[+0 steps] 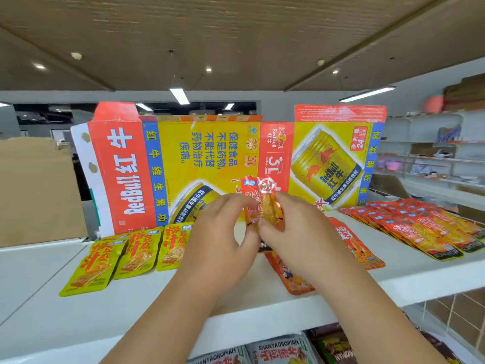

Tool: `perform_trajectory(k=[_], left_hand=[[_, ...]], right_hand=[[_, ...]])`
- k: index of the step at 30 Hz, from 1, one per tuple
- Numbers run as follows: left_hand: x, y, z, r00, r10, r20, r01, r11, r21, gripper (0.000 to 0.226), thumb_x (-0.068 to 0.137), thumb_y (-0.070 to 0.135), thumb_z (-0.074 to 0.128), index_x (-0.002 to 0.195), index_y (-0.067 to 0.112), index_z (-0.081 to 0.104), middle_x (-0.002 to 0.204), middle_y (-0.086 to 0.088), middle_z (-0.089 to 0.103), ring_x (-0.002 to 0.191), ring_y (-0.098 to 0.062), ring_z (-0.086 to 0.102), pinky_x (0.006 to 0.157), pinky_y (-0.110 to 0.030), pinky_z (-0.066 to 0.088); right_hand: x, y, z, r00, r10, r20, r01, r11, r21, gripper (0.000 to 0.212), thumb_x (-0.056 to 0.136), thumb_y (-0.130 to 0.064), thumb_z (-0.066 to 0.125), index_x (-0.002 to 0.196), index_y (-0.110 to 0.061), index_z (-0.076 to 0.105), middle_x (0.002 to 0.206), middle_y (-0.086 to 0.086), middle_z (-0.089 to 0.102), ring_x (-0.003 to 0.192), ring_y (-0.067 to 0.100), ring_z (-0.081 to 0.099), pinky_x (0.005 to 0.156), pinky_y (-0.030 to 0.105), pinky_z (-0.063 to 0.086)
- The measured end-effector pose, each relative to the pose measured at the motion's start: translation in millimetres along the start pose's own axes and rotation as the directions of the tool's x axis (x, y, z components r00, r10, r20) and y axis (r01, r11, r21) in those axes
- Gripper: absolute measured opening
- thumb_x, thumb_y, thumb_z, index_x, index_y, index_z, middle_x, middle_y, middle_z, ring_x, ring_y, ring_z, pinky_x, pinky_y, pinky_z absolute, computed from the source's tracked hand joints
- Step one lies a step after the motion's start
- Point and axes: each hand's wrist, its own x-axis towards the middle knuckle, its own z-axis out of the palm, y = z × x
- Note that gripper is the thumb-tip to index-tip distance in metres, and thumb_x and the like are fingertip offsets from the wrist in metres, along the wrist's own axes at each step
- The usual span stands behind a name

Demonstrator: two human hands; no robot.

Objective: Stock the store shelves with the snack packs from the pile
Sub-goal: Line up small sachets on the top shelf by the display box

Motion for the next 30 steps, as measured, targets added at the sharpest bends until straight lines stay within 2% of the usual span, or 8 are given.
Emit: perform_trajectory(k=[3, 6, 11, 14, 19, 22, 25, 30], left_hand=[[-2, 3, -2, 0.999, 0.029, 0.043, -0.028, 0.999, -0.032, 0.039, 0.08, 0.032, 0.05, 0.116, 0.036, 0.063, 0.11, 0.024, 0.059, 0.102, -0.001, 0.054, 0.09, -0.012, 0.039], [-2, 6, -4, 0.996, 0.06, 0.062, -0.054, 0.994, -0.098, 0.039, 0.078, 0.021, 0.056, 0.114, 0.031, 0.066, 0.105, 0.022, 0.059, 0.1, -0.002, 0.052, 0.089, 0.001, 0.027], [-3, 2, -6, 0.988, 0.126, 0.09, -0.107, 0.977, -0.185, 0.041, 0.08, 0.015, 0.056, 0.117, 0.033, 0.064, 0.12, 0.021, 0.062, 0.111, -0.005, 0.052, 0.094, -0.003, 0.029], [-2, 3, -3, 0.978, 0.183, 0.097, -0.161, 0.966, -0.203, 0.041, 0.08, 0.02, 0.055, 0.118, 0.032, 0.062, 0.121, 0.02, 0.061, 0.112, -0.009, 0.053, 0.097, -0.02, 0.037], [-4, -1, 2, 0.97, 0.209, 0.121, -0.186, 0.967, -0.176, 0.04, 0.081, 0.035, 0.053, 0.121, 0.033, 0.061, 0.122, 0.016, 0.059, 0.111, -0.01, 0.051, 0.095, -0.028, 0.042], [-5, 0, 4, 0.96, 0.239, 0.145, -0.221, 0.967, -0.125, 0.041, 0.081, 0.04, 0.05, 0.12, 0.033, 0.062, 0.119, 0.015, 0.06, 0.108, -0.013, 0.051, 0.093, -0.031, 0.043], [-6, 2, 6, 0.947, 0.26, 0.189, -0.251, 0.965, -0.073, 0.041, 0.081, 0.042, 0.051, 0.119, 0.032, 0.063, 0.118, 0.014, 0.062, 0.107, -0.016, 0.054, 0.093, -0.035, 0.045], [-8, 1, 12, 0.918, 0.28, 0.28, -0.302, 0.953, 0.037, 0.043, 0.081, 0.051, 0.054, 0.121, 0.036, 0.063, 0.121, 0.014, 0.062, 0.107, -0.016, 0.058, 0.091, -0.04, 0.05]], right_hand=[[5, -2, -3, 0.996, 0.064, -0.055, -0.069, 0.995, -0.079, 0.061, 0.076, -0.063, 0.056, 0.128, -0.03, 0.052, 0.107, -0.007, 0.063, 0.098, 0.018, 0.062, 0.078, 0.039, 0.053], [4, -5, -7, 0.99, 0.107, -0.087, -0.121, 0.977, -0.175, 0.081, 0.079, -0.054, 0.073, 0.148, -0.026, 0.039, 0.121, -0.003, 0.062, 0.111, 0.02, 0.059, 0.084, 0.035, 0.051], [-12, -11, -11, 0.972, 0.158, -0.172, -0.175, 0.98, -0.09, 0.073, 0.081, -0.044, 0.077, 0.144, -0.028, 0.043, 0.097, -0.018, 0.056, 0.104, 0.013, 0.061, 0.069, 0.021, 0.038], [-21, -7, -14, 0.951, 0.199, -0.237, -0.222, 0.972, -0.076, 0.09, 0.077, -0.053, 0.079, 0.153, -0.03, 0.035, 0.118, -0.012, 0.066, 0.113, 0.013, 0.061, 0.082, 0.027, 0.048], [-39, 0, -24, 0.926, 0.197, -0.323, -0.218, 0.976, -0.029, 0.058, 0.076, -0.042, 0.082, 0.126, -0.042, 0.052, 0.098, -0.026, 0.058, 0.088, -0.007, 0.056, 0.07, 0.011, 0.04], [-45, 10, -31, 0.915, 0.201, -0.35, -0.242, 0.967, -0.076, 0.063, 0.077, -0.044, 0.081, 0.133, -0.032, 0.056, 0.108, -0.013, 0.049, 0.103, 0.007, 0.054, 0.081, 0.021, 0.04], [-50, 29, -43, 0.897, 0.207, -0.39, -0.27, 0.956, -0.112, 0.062, 0.077, -0.049, 0.08, 0.132, -0.028, 0.061, 0.108, -0.007, 0.046, 0.106, 0.013, 0.053, 0.088, 0.029, 0.045], [-54, 71, -74, 0.9, 0.191, -0.391, -0.249, 0.963, -0.102, 0.039, 0.077, -0.048, 0.08, 0.11, -0.035, 0.064, 0.099, -0.009, 0.047, 0.095, 0.012, 0.052, 0.078, 0.028, 0.043]])
